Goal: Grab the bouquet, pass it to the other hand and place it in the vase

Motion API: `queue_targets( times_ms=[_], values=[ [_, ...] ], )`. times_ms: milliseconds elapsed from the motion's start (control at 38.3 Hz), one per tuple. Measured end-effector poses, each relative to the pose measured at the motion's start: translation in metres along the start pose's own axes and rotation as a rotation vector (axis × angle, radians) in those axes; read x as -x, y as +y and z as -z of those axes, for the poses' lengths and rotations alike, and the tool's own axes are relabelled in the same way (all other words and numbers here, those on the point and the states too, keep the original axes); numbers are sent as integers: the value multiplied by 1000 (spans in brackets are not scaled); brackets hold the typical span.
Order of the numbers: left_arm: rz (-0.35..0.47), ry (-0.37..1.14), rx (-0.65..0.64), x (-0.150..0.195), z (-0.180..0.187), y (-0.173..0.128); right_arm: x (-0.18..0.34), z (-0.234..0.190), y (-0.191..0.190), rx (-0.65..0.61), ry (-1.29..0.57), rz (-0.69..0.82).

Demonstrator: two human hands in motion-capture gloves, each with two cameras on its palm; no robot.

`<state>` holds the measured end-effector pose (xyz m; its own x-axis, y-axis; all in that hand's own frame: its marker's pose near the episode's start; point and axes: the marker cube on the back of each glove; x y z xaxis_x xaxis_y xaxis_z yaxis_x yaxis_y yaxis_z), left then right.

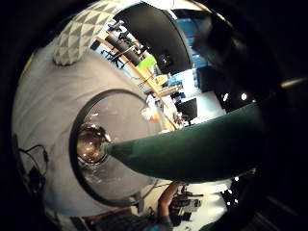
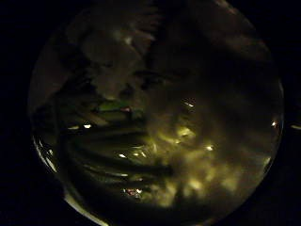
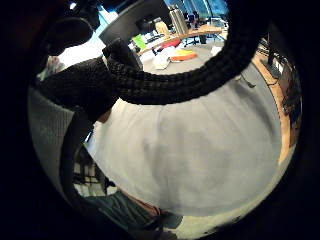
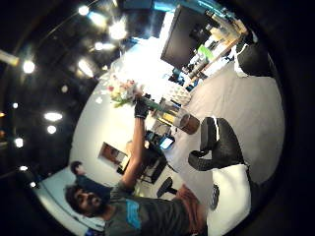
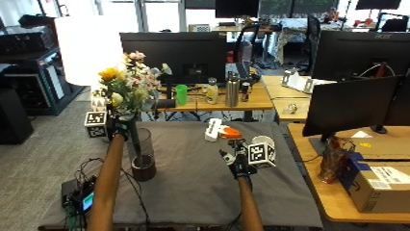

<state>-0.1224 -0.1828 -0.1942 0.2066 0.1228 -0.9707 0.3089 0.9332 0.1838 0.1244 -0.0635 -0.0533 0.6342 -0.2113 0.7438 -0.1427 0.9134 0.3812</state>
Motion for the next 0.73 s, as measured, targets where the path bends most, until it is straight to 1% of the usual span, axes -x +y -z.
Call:
queue_targets(
  times_ms=[130,209,261,365,443,496,626,730],
  values=[
    [3,-56,65,-3,4,5,4,1,1,-2,-1,10],
    [-29,-63,108,-7,13,5,9,2,2,-6,-3,17],
    [-57,-69,118,-16,22,9,12,2,2,-7,-4,28],
    [-113,-99,49,-37,42,24,15,-1,1,-10,-13,49],
    [-164,-94,-2,-40,59,27,18,-3,2,-6,-17,42],
    [-189,-76,-11,-40,67,30,18,-4,2,-2,-16,38],
    [-229,-54,-36,-38,86,40,19,-9,2,5,-24,45],
    [-231,-81,-81,-35,98,44,19,-12,1,5,-24,44]
  ],
)
